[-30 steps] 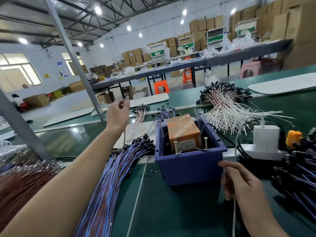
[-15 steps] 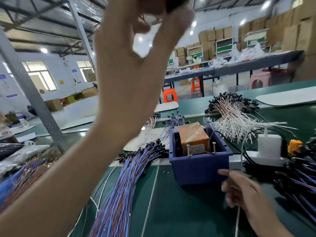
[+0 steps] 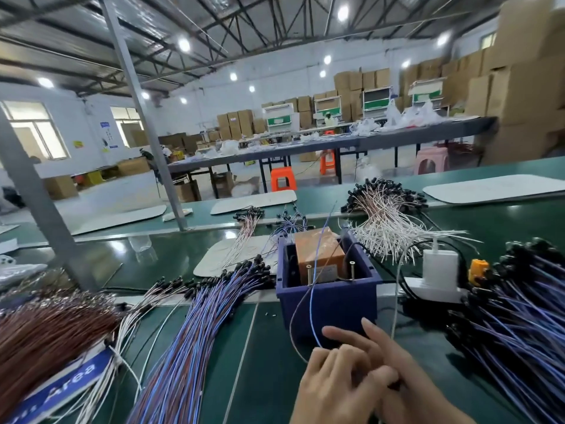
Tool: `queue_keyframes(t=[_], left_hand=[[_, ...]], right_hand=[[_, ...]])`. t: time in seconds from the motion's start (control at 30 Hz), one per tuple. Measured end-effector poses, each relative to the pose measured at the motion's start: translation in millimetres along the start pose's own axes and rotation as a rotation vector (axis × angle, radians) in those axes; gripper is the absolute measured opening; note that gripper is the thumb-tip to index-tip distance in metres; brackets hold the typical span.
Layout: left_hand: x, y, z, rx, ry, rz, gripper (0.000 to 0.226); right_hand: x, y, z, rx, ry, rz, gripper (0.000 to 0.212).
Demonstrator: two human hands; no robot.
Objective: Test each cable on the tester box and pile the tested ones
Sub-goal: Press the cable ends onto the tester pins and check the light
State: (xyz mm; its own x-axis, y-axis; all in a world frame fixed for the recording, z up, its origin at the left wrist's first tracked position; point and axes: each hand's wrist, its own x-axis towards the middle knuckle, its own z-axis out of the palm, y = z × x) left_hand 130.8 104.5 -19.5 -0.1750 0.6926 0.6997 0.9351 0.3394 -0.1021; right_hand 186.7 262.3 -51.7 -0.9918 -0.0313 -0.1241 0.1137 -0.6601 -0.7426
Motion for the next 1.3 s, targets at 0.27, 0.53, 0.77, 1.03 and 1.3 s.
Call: queue_keyframes(t=[0.27, 0.53, 0.77, 1.03, 1.3], left_hand=[[7.9, 13.3, 40.5, -0.156, 0.064, -0.222, 0.016], [2.7, 3.7, 41.2, -0.234, 0.350, -0.345, 0.012], [-1.5, -26.7, 37.9, -0.648, 0.318, -1.306, 0.025], [4.0, -16.3, 39.8, -0.736, 0.015, -0.981, 0.028], [-8.3, 1.2, 44.1, -0.699, -0.198, -0.698, 0.015]], right_hand=[[14.4, -6.3, 10.4, 0.128, 0.108, -0.150, 0.045], [21.7, -6.3, -3.8, 0.123, 0.500, -0.322, 0.026], [25.0, -1.8, -5.2, 0.092, 0.522, -0.345, 0.034], [20.9, -0.3, -3.5, -0.088, 0.479, -0.314, 0.042], [13.6, -8.6, 11.1, -0.255, 0.472, -0.377, 0.036]])
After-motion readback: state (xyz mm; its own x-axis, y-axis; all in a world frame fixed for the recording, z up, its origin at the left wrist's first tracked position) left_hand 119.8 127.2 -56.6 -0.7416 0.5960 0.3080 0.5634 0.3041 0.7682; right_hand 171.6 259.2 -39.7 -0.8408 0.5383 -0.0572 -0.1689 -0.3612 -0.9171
